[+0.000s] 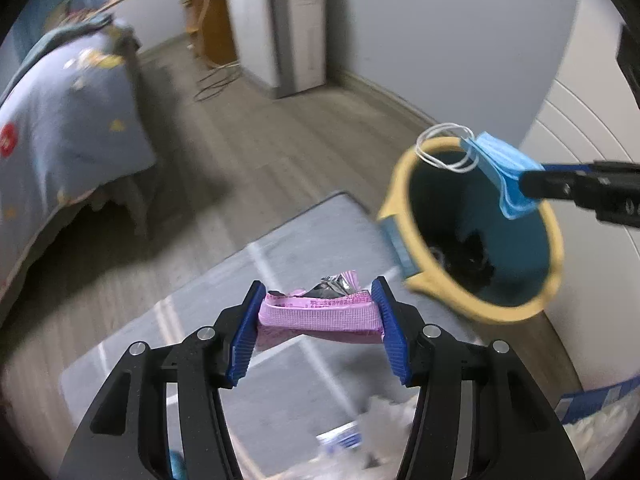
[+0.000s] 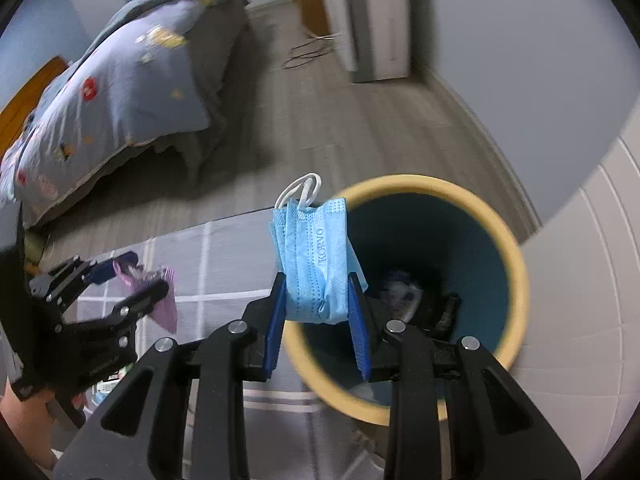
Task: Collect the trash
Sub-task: 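Carry the blue mask and pink wrapper over the bin and lower them in, then move both open tools back over the trash on the cushion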
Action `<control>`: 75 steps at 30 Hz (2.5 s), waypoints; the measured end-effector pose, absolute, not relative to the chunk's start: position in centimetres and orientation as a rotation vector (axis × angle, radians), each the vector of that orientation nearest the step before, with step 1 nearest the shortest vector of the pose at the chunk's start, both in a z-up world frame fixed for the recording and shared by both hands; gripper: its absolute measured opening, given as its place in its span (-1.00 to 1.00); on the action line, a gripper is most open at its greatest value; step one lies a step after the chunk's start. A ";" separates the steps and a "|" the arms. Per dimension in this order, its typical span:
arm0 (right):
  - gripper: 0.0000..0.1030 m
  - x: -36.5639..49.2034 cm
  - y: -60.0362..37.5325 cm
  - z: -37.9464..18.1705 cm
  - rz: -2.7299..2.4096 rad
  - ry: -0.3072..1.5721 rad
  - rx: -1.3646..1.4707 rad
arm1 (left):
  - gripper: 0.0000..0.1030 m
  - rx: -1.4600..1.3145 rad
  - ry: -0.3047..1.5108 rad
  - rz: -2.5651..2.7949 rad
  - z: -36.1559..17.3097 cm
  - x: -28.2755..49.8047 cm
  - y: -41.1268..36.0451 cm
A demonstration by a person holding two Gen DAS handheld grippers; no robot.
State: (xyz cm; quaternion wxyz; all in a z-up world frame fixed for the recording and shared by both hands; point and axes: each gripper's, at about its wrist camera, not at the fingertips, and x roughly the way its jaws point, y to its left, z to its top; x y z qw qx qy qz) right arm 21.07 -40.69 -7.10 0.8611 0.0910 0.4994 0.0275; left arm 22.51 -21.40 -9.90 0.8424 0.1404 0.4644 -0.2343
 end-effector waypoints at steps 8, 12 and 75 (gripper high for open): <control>-0.44 20.0 -46.2 -8.0 -0.040 1.055 0.236 | 0.09 0.340 0.957 -0.580 -10.3 21.0 -27.0; -0.44 20.0 -47.7 -9.3 -0.089 1.093 0.228 | 0.09 0.377 0.933 -0.615 -10.9 20.1 -29.6; 0.89 18.2 -42.2 -5.9 -0.071 1.031 0.203 | 0.88 0.192 0.833 -0.399 -3.2 14.8 -17.8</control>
